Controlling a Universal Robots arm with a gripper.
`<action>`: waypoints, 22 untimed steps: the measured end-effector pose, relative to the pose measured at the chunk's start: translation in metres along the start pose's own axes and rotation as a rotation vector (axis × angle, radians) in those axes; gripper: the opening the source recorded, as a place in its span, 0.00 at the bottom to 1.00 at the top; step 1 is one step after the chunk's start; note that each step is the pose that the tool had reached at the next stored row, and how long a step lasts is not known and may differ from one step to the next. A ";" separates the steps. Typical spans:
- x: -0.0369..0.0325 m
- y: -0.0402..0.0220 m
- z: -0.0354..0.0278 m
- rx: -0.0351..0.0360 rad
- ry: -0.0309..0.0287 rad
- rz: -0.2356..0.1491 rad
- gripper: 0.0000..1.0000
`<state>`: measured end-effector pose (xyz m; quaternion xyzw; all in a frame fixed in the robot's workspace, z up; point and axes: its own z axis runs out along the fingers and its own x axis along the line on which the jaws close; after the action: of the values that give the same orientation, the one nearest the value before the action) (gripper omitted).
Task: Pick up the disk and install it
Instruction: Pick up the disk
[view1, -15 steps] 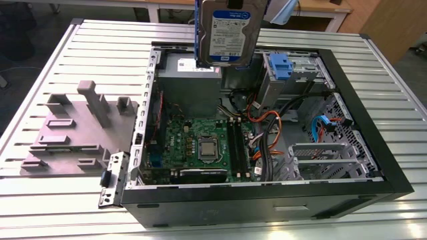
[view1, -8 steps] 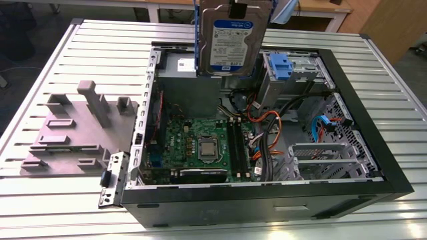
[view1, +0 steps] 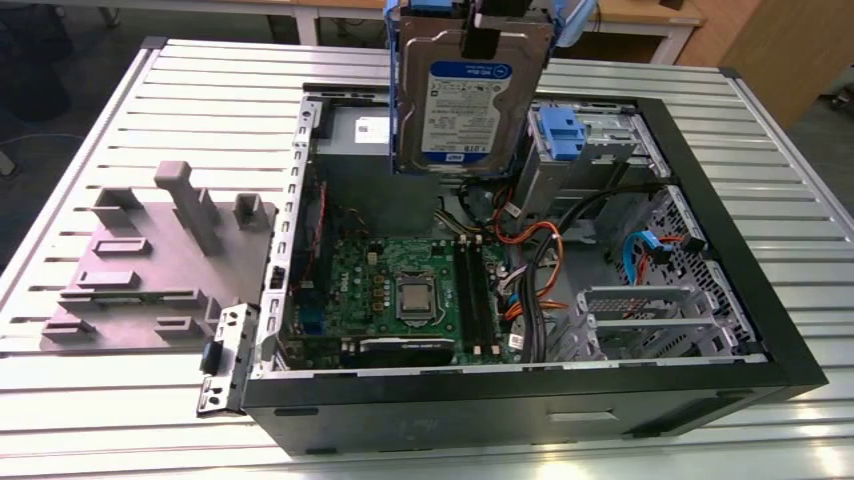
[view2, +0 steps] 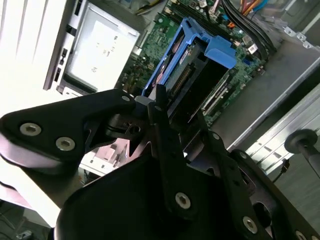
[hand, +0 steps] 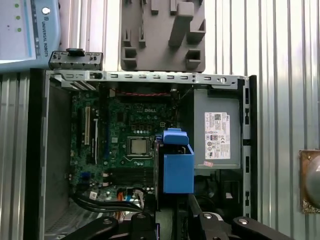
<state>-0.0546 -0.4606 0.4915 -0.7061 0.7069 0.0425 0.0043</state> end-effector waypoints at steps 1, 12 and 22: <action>0.0032 0.0000 -0.0001 0.0001 -0.0002 0.000 0.35; 0.0371 0.0000 -0.0022 -0.0001 0.0002 0.000 0.35; 0.0636 0.0000 -0.0034 0.0000 0.0000 0.000 0.35</action>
<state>-0.0546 -0.5243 0.4907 -0.7060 0.7069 0.0425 0.0043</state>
